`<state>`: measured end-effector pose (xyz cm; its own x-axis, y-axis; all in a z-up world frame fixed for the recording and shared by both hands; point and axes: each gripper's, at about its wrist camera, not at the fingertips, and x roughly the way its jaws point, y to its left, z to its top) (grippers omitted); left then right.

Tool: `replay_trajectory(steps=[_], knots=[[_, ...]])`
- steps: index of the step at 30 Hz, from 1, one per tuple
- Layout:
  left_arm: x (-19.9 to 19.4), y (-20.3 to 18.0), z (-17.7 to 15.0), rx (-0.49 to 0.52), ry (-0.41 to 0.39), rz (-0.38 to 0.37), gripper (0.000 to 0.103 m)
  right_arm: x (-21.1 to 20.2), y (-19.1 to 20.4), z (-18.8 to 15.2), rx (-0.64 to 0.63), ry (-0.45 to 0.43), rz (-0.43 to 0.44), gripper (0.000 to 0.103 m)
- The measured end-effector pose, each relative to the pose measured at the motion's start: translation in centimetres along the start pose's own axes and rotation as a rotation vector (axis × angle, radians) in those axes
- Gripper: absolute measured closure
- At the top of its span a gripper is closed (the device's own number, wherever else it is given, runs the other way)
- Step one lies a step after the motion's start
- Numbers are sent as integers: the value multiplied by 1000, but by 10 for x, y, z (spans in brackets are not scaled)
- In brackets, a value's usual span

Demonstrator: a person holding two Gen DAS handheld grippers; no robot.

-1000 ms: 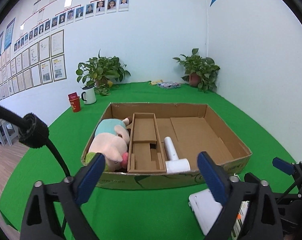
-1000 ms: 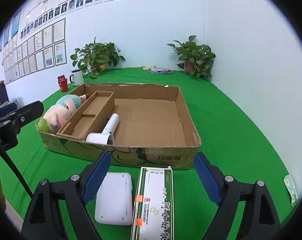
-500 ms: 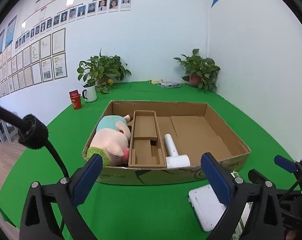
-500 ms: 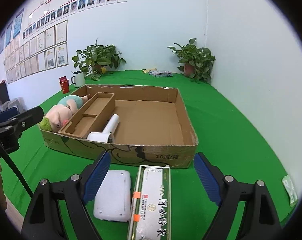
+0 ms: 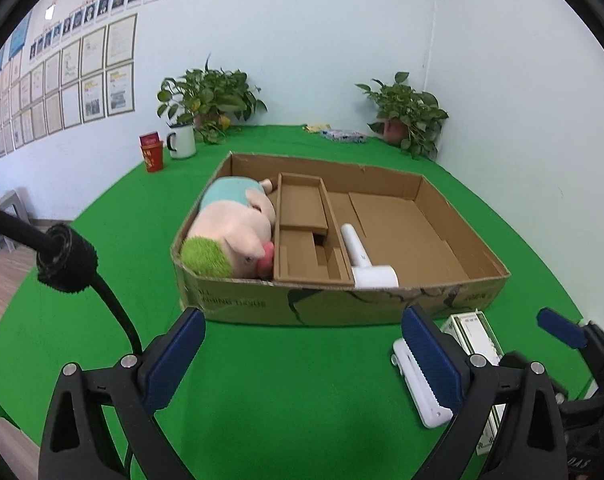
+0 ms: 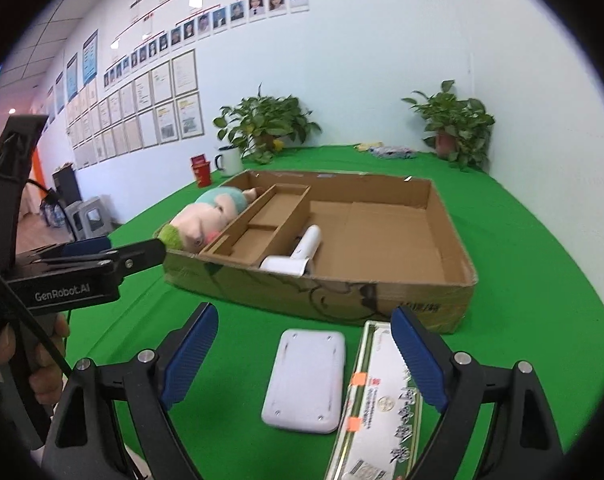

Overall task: Organize objects
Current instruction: 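Withdraw the left gripper from the box toward the white device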

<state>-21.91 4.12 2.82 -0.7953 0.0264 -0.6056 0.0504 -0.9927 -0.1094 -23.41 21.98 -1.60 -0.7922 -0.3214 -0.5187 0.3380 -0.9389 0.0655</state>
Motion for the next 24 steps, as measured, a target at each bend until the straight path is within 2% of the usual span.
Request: replay_trajectory(steps=[3,5,8,10,11,15,19,24], knots=[[12,0,-12,-11,39,-20,4,5,4,-14,19,48,123,15],[26,0,-21,-20,91,-34,4,11,10,-23,21,87,196,15],[41,-4,-34,-3,156,-88,12,17,19,-40,14,139,295,15],[46,-6,-41,14,170,-103,19,19,22,-49,19,157,335,15],[48,-6,-44,23,181,-119,26,20,22,-51,24,164,348,15],[58,-10,-51,20,216,-182,38,29,19,-57,23,195,320,15],[70,-17,-54,-2,244,-235,39,28,8,-62,46,212,269,16],[75,-28,-57,0,264,-258,39,23,-6,-68,44,209,202,18]])
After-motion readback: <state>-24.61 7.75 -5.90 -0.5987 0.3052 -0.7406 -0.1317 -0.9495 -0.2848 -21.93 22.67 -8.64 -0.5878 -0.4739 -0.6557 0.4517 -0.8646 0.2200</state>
